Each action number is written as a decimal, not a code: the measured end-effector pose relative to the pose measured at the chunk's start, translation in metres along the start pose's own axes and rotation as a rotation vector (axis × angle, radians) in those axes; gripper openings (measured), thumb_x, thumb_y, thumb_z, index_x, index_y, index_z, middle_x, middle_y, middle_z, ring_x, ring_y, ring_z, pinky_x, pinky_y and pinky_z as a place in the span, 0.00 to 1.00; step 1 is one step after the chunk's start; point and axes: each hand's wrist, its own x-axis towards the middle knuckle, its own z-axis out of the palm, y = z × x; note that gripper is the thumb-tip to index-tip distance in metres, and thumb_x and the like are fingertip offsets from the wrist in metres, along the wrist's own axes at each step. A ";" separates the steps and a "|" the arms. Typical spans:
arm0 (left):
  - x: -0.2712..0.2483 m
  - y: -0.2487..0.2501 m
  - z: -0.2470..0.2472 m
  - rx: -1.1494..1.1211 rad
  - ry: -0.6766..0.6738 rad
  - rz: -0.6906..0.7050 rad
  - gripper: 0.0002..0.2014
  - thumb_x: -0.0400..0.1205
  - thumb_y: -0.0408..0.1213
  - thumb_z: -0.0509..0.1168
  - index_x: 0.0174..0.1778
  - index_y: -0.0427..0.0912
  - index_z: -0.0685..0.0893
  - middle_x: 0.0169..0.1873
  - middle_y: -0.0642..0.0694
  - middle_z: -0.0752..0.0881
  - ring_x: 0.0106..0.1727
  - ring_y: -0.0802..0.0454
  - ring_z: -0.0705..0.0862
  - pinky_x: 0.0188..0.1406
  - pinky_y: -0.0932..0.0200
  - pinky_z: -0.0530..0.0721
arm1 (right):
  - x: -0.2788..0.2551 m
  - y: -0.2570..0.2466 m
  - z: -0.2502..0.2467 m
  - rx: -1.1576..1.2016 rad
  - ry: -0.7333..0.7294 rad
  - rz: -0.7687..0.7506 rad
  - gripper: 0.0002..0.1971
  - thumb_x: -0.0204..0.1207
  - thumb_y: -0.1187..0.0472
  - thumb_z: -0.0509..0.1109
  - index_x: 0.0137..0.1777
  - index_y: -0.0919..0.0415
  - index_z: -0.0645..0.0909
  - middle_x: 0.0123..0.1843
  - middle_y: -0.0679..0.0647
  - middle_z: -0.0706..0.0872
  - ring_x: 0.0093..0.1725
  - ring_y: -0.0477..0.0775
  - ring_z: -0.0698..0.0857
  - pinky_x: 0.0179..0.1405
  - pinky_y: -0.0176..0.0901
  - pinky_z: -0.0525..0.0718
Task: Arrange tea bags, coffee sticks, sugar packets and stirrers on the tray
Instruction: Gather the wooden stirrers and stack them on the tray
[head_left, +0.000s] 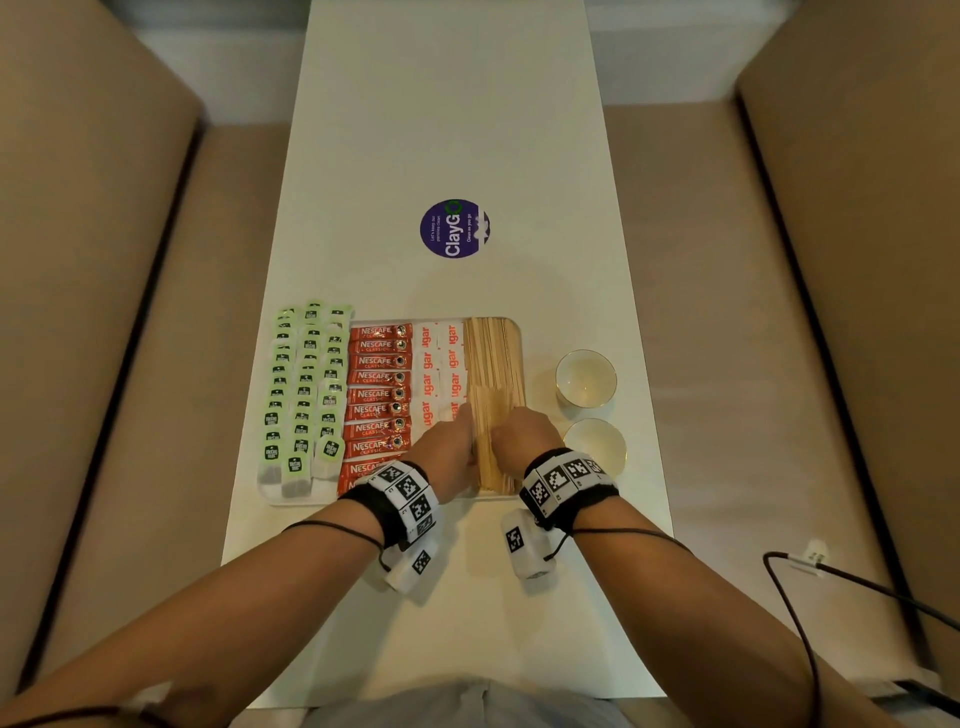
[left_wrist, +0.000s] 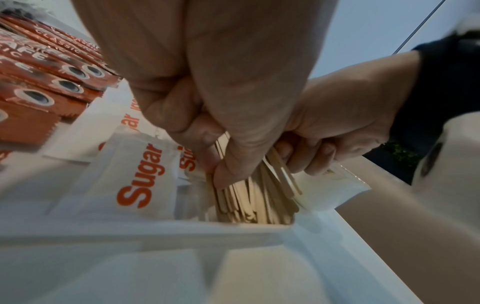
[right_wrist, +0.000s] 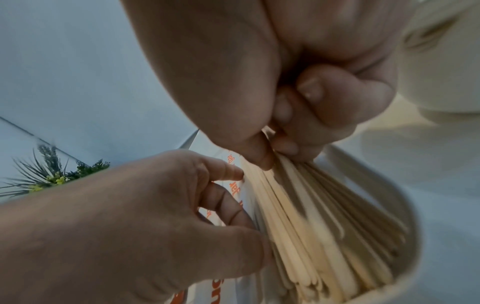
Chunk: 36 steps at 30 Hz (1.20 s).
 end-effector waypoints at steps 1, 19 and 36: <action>0.000 0.000 0.000 -0.007 0.001 0.003 0.39 0.79 0.33 0.71 0.81 0.35 0.57 0.39 0.45 0.84 0.38 0.48 0.83 0.25 0.63 0.73 | -0.001 -0.001 -0.001 -0.010 0.000 0.005 0.08 0.85 0.62 0.62 0.47 0.62 0.79 0.49 0.59 0.86 0.46 0.59 0.84 0.42 0.46 0.82; -0.002 0.002 0.001 0.011 0.016 -0.007 0.36 0.78 0.34 0.71 0.79 0.36 0.60 0.33 0.52 0.78 0.32 0.53 0.80 0.22 0.63 0.72 | -0.017 -0.004 -0.013 -0.091 0.042 -0.032 0.07 0.83 0.63 0.62 0.51 0.62 0.82 0.53 0.60 0.88 0.51 0.60 0.88 0.47 0.48 0.87; -0.020 -0.007 -0.005 0.161 -0.069 0.008 0.46 0.82 0.47 0.68 0.87 0.49 0.44 0.39 0.50 0.83 0.36 0.50 0.85 0.39 0.49 0.89 | -0.062 0.069 0.044 0.188 0.118 -0.466 0.29 0.89 0.62 0.56 0.89 0.59 0.53 0.91 0.53 0.50 0.89 0.49 0.51 0.84 0.33 0.51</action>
